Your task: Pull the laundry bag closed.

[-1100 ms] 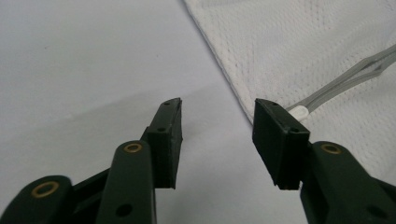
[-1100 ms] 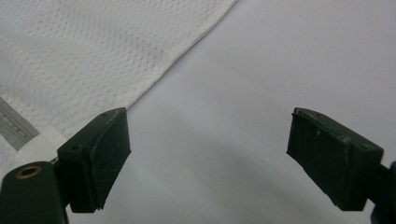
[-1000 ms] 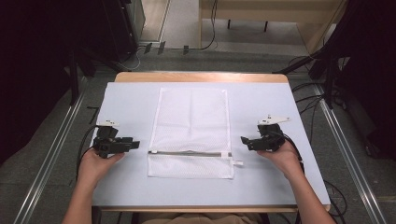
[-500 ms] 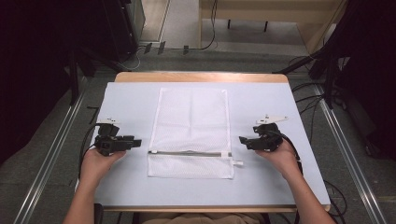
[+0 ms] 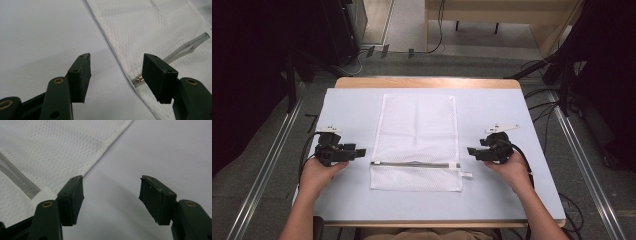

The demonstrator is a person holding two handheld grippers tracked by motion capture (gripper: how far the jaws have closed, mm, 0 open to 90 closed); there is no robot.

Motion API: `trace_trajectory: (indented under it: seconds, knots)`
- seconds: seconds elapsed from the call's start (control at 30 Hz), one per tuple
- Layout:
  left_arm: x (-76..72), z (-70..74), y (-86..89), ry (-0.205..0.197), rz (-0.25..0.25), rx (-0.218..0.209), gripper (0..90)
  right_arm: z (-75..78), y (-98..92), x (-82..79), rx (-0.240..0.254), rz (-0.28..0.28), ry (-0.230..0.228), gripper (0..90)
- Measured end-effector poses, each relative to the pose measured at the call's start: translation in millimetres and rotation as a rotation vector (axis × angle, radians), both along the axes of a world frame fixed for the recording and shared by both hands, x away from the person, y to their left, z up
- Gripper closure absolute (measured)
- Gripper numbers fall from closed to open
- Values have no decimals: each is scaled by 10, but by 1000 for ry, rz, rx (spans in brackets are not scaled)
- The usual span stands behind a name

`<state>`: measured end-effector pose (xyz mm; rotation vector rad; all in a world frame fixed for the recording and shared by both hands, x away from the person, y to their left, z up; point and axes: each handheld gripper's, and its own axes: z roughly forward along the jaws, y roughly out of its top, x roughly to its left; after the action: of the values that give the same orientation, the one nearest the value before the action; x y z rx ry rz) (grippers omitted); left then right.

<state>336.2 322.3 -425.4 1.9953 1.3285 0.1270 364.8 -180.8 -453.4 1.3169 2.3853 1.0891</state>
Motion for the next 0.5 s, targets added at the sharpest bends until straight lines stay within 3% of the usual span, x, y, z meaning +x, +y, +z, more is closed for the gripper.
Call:
trace_trajectory:
  seconds: [0.17, 0.3, 0.5]
  knots:
    - [2, 1, -21, 12, -20, -7, 429, 0, -1, -12, -6, 3, -3, 399]
    - [18, -12, 8, 26, 5, -33, 427, 16, 18, -11, -5, 13, -6, 429]
    - [5, -14, 33, 28, -13, -17, 424, 40, 55, 2, 7, 19, 12, 463]
